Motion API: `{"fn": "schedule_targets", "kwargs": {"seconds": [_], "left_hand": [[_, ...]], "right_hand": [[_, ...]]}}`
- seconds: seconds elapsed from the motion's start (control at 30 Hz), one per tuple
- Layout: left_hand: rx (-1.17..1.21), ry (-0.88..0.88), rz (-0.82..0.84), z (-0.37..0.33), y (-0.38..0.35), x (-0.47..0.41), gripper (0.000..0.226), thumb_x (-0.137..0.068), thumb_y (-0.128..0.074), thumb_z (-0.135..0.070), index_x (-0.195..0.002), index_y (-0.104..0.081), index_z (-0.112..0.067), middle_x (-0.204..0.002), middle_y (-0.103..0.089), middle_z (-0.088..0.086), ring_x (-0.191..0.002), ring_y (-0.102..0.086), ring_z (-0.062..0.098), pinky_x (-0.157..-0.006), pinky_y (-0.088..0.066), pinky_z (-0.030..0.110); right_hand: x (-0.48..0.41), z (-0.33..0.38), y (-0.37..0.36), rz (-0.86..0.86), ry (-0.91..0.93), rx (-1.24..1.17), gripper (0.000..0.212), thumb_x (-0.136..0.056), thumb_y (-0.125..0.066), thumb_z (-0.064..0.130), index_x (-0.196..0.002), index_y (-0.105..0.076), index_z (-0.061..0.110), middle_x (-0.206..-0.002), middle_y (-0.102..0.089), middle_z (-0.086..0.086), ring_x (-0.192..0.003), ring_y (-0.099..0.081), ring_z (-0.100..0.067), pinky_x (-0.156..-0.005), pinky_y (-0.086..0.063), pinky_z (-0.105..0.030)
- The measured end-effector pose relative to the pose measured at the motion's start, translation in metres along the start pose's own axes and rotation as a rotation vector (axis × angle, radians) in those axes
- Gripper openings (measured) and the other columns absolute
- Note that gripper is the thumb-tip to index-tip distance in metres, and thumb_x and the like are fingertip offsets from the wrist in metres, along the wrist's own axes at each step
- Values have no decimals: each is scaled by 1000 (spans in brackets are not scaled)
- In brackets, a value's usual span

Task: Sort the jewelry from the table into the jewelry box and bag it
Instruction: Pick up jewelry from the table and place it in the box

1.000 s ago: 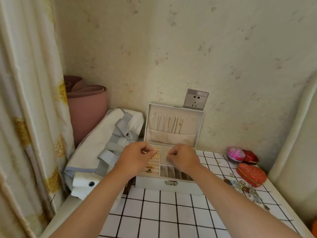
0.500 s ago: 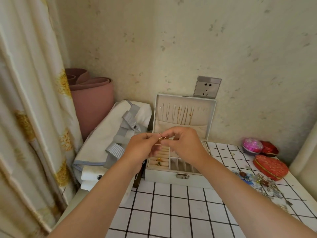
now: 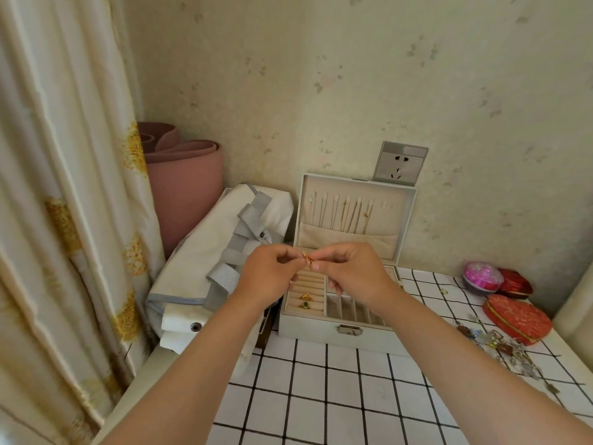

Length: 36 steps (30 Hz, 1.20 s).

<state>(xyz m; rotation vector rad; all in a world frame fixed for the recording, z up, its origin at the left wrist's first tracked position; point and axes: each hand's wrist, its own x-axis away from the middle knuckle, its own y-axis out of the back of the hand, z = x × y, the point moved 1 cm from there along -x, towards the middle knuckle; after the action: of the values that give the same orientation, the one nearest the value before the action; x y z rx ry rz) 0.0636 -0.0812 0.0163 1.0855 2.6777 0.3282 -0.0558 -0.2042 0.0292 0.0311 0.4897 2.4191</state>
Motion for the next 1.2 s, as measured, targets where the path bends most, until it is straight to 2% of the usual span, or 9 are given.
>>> {"fn": "schedule_targets", "kwargs": {"seconds": [0.13,0.27,0.37,0.47,0.63,0.73,0.9,1.07,1.2], "left_hand": [[-339,-97,-2,11,-3,-3,9,-91,-68,-26,-99,-73,-25,-86,-66,-14,-81,-60,2,-66,-39,9],[-551,-215,-55,18,-2,-7,31,-95,-60,-14,-125,-63,-21,-109,-63,-2,-95,-58,10,-82,-47,20],[-608,-286,6,19,-1,-7,37,-97,-55,-9,-132,-59,-19,-122,-59,2,-111,-54,13,-92,-44,22],[-684,-341,125,25,-4,-5,37,-98,-52,-11,-133,-58,-20,-131,-56,1,-124,-46,15,-102,-42,29],[-768,-346,260,35,-9,-6,25,-97,-52,-14,-111,-72,-21,-110,-62,-1,-103,-52,17,-89,-50,39],[-763,-352,260,36,-8,-6,21,-96,-53,-16,-104,-73,-18,-104,-63,-3,-95,-56,16,-84,-51,39],[-760,-354,271,37,-8,-4,23,-93,-53,-14,-107,-71,-19,-104,-62,-3,-96,-56,15,-83,-51,35],[-768,-349,257,37,-8,-3,25,-94,-53,-19,-115,-66,-21,-105,-59,-4,-99,-55,15,-85,-49,33],[-736,-398,225,37,-7,0,37,-95,-55,-16,-131,-58,-21,-123,-55,-4,-111,-53,15,-94,-47,34]], "right_hand": [[-2,-13,-9,-86,100,272,10,-86,-77,16,-94,-80,21,-84,-76,11,-70,-67,3,-69,-52,-12],[-4,-25,-20,-55,106,525,12,-91,-70,18,-91,-81,23,-89,-76,9,-84,-69,-6,-84,-54,-22],[-4,-34,-26,-56,126,691,18,-93,-64,22,-87,-81,24,-84,-76,7,-78,-69,-11,-81,-56,-32],[-1,-34,-27,-58,146,756,19,-94,-62,24,-88,-80,26,-78,-74,7,-64,-64,-10,-69,-56,-31],[0,-33,-25,-64,191,813,11,-90,-67,31,-91,-78,34,-95,-62,14,-80,-58,-6,-64,-43,-24],[-1,-35,-22,-40,215,809,12,-90,-67,32,-98,-76,35,-101,-59,17,-84,-58,-5,-68,-46,-25],[-3,-35,-21,-8,245,837,17,-94,-63,27,-96,-78,33,-99,-67,13,-89,-61,-7,-74,-52,-31],[-8,-31,-18,55,232,868,18,-95,-61,28,-104,-75,35,-105,-64,14,-95,-60,-8,-74,-46,-26],[-9,-27,6,-43,192,777,25,-98,-56,17,-112,-70,32,-114,-63,13,-101,-60,-9,-86,-51,-29]]}}
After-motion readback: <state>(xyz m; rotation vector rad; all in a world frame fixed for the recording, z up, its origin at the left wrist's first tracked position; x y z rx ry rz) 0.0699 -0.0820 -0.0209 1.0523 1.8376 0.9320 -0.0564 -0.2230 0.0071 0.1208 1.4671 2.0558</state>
